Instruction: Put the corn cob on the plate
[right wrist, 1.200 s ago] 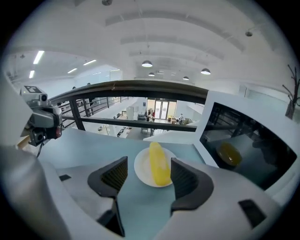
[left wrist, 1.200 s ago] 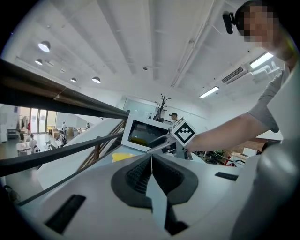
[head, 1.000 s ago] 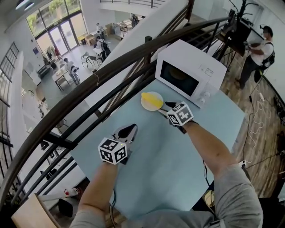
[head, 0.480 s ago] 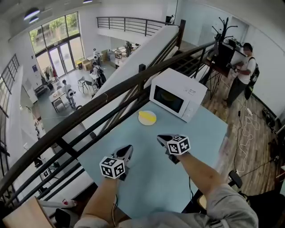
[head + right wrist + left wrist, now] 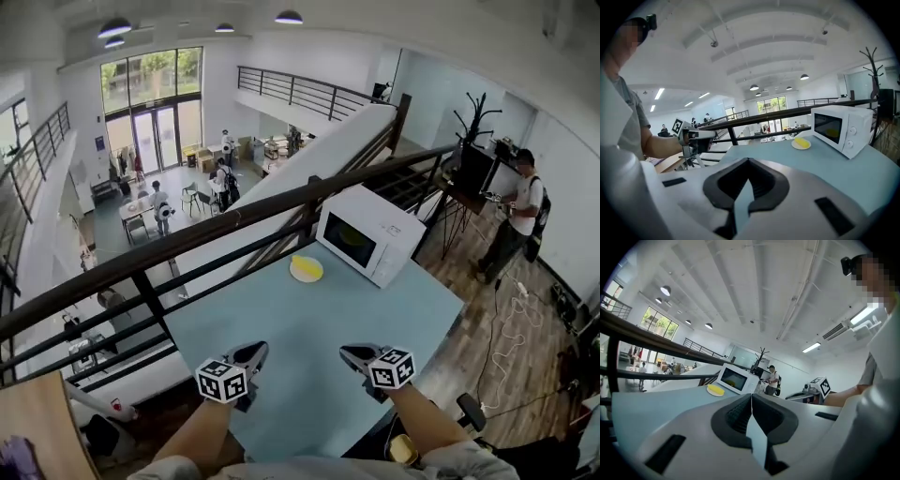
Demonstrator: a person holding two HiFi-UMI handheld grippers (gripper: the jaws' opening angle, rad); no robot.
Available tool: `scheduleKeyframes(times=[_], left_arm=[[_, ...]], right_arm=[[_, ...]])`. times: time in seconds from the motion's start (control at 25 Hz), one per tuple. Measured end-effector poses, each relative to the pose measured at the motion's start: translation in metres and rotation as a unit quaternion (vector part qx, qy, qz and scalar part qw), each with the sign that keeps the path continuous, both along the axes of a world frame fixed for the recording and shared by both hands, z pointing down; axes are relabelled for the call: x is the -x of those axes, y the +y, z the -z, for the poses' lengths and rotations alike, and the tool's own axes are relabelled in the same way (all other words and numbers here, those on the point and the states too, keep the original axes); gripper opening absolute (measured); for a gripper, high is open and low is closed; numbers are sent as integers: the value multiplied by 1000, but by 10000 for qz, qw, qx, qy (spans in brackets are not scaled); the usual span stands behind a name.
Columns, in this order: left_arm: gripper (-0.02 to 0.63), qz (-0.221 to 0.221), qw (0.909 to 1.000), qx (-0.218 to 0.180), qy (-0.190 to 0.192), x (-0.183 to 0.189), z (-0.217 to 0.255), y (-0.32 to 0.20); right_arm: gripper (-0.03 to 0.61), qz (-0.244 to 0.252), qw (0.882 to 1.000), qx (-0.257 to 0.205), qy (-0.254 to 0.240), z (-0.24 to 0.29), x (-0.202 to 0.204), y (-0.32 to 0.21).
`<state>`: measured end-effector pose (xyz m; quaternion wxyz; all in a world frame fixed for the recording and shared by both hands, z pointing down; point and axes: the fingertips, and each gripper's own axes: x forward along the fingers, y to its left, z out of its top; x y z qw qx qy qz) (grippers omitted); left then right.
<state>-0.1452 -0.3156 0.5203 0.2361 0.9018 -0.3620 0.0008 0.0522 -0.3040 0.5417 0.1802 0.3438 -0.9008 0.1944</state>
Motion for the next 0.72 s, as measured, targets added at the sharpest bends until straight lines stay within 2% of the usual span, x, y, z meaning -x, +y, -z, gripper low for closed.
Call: scheduleKeyframes(times=[0.16,0.44,0.72], left_arm=[[21,210,9998,48,27,-22,15,60],[21,522,9980,-320,-135,-60,80,146],[21,412,9967,-574,-411,-94,108,216]], right_arm=[[18,35,9995,-161,-279,20,-27,52],[18,572,9965,-355,-495,56,-40,130],[18,859,9921,-499,-765,78,-56,190]])
